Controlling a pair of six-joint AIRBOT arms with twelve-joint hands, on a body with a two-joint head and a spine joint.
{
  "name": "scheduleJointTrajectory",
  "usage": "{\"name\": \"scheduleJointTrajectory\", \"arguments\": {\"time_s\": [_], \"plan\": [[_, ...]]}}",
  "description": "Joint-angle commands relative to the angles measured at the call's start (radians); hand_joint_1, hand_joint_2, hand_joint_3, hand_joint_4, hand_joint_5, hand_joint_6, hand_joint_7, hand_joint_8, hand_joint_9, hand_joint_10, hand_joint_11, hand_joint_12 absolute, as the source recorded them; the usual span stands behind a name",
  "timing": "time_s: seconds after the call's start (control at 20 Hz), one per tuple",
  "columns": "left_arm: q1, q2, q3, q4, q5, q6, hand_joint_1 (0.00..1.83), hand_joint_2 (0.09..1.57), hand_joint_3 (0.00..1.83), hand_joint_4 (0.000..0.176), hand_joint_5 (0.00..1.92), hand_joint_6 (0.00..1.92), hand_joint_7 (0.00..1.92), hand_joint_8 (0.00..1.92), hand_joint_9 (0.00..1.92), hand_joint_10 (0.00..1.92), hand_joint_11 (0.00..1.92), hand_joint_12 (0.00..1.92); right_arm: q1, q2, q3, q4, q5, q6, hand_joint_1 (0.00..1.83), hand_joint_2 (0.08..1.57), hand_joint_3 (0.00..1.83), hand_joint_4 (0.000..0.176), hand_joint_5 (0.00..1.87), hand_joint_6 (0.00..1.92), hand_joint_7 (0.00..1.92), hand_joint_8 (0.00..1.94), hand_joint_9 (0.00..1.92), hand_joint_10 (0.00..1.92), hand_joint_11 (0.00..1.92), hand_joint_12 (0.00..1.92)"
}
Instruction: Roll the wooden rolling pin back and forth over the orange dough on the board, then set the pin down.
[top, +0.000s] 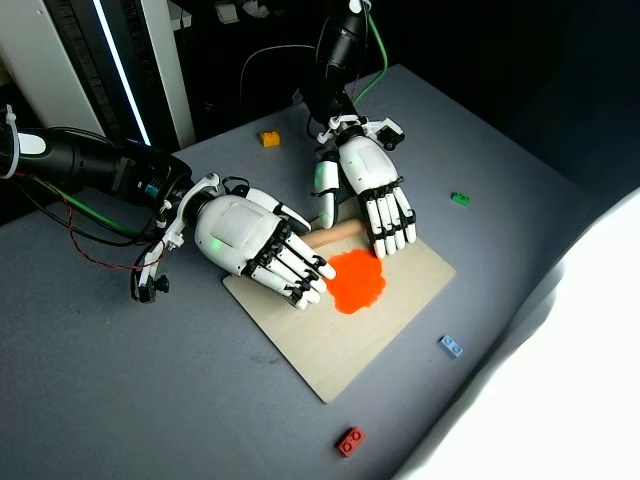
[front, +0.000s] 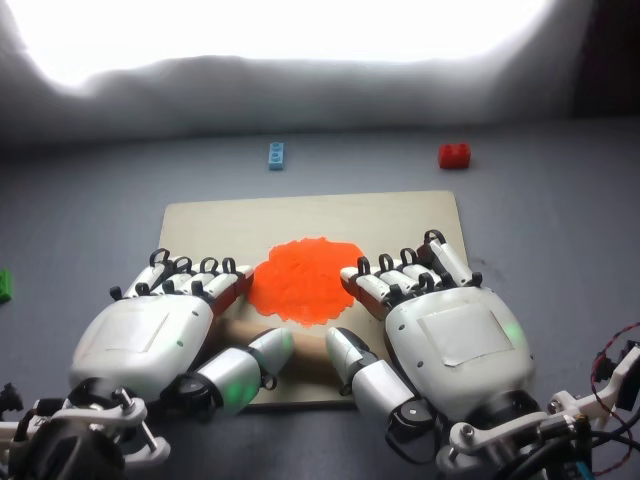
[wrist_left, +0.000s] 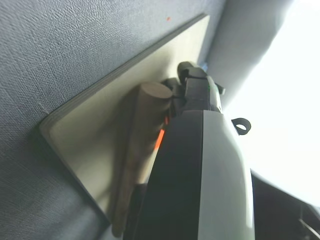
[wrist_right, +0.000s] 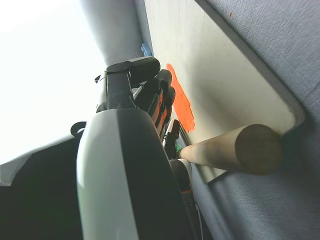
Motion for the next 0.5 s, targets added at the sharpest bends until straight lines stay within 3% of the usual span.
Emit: {"name": "scheduleJointTrajectory", "arguments": {"time_s": [0.0, 0.45], "plan": [[-0.012, 0.013, 0.0, 0.053, -0.069, 0.0, 0.0, 1.34, 0.0, 0.0, 0.3, 0.0, 0.36, 0.0, 0.27, 0.0, 0.0, 0.39, 0.011, 0.006, -0.002, -0.08, 0.094, -0.001, 0.0, 1.48, 0.0, 0.0, 0.53, 0.01, 0.59, 0.01, 0.53, 0.07, 0.0, 1.19], [-0.088, 0.084, -0.018, 0.054, 0.001, 0.039, 0.0, 1.34, 0.0, 0.0, 0.31, 0.0, 0.36, 0.0, 0.27, 0.0, 0.0, 0.38, 0.04, 0.035, -0.004, -0.08, 0.092, 0.013, 0.0, 1.48, 0.0, 0.0, 0.53, 0.01, 0.59, 0.0, 0.53, 0.07, 0.0, 1.2]]}}
